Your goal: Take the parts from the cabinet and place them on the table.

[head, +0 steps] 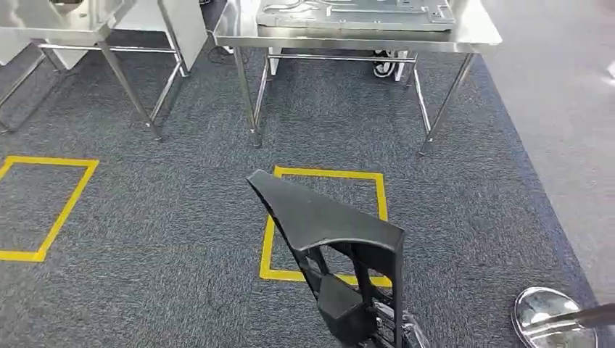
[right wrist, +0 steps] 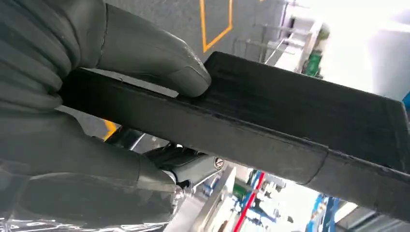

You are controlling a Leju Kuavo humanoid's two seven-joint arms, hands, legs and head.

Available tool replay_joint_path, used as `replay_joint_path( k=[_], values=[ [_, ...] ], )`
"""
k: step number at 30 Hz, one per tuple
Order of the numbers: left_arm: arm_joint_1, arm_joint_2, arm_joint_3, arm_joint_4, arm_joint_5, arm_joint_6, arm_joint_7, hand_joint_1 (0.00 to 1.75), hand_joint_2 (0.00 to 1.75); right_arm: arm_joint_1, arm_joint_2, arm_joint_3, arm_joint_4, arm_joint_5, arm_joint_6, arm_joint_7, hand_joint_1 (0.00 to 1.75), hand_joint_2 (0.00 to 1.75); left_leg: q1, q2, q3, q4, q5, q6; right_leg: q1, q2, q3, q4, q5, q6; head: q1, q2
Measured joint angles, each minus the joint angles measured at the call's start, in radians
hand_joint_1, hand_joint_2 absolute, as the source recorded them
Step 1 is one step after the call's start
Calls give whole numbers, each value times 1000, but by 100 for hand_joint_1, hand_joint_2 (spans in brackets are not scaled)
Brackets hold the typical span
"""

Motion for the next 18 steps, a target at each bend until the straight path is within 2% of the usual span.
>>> replay_joint_path(
  k=[1,4,5,6,7,8,9,10,11,12,13,15,16,18],
  values=[
    [0,-1,7,0,3,-4,-7,0,0,1,0,0,0,2,-1,0,175,175,3,-33,9,-27,-16,5,6,10,-5,8,-3,6,0,0],
    [-4,-10,23,3,9,-18,-17,0,0,9,0,0,0,8,-3,0,175,175,-8,3,13,-28,-13,18,-7,47,-13,0,6,26,0,0],
    [-6,-19,24,3,5,-23,-17,0,0,12,0,0,-1,11,-5,0,175,175,3,16,19,-42,-4,30,0,59,-16,-1,10,35,0,0],
    [-9,-28,26,4,0,-27,-15,0,0,17,1,0,-2,15,-8,0,175,175,5,35,22,-49,2,35,-2,28,-17,13,1,33,0,0],
    [-8,-29,28,5,-3,-28,-14,0,0,16,4,0,-6,15,-12,0,175,175,5,42,24,-54,5,40,3,-35,-34,46,-27,38,1,0],
    [-4,-32,29,6,-8,-31,-8,0,0,12,4,0,-7,16,-13,0,175,175,3,60,23,-55,5,48,-1,-70,-68,115,-68,45,0,0],
    [0,-35,32,9,-9,-32,0,0,0,10,4,0,-6,17,-15,2,175,175,1,75,24,-54,4,48,-6,-86,-106,194,-107,50,0,0],
    [4,-37,37,10,-12,-34,7,0,0,11,6,0,-6,17,-15,2,175,175,1,93,24,-54,2,48,-9,-94,-139,259,-130,54,0,0],
    [7,-39,42,11,-13,-34,11,0,0,13,7,0,-6,16,-15,2,175,175,1,109,24,-54,0,47,-12,-98,-153,287,-132,57,0,0],
    [7,-41,45,13,-14,-34,19,0,0,16,6,0,-6,16,-15,4,175,175,1,123,25,-54,-3,45,-16,-102,-144,269,-111,61,0,0],
    [8,-44,46,13,-16,-34,20,0,0,16,6,0,-6,16,-15,4,175,175,1,130,28,-54,-5,42,-18,-107,-115,216,-77,61,0,0],
    [4,-46,51,13,-19,-34,25,0,0,16,7,0,-6,11,-15,6,175,175,1,140,39,-53,-13,30,-18,-123,-7,34,-2,54,0,0],
    [2,-47,53,13,-20,-34,25,0,0,16,7,0,-6,8,-15,7,175,175,-4,146,36,-52,-17,24,-12,-135,15,-9,-13,48,0,0],
    [-2,-48,58,13,-22,-34,25,0,0,20,6,0,-7,2,-21,9,175,175,-3,148,40,-52,-22,12,-7,-130,15,-7,-16,39,0,0]
  ],
)
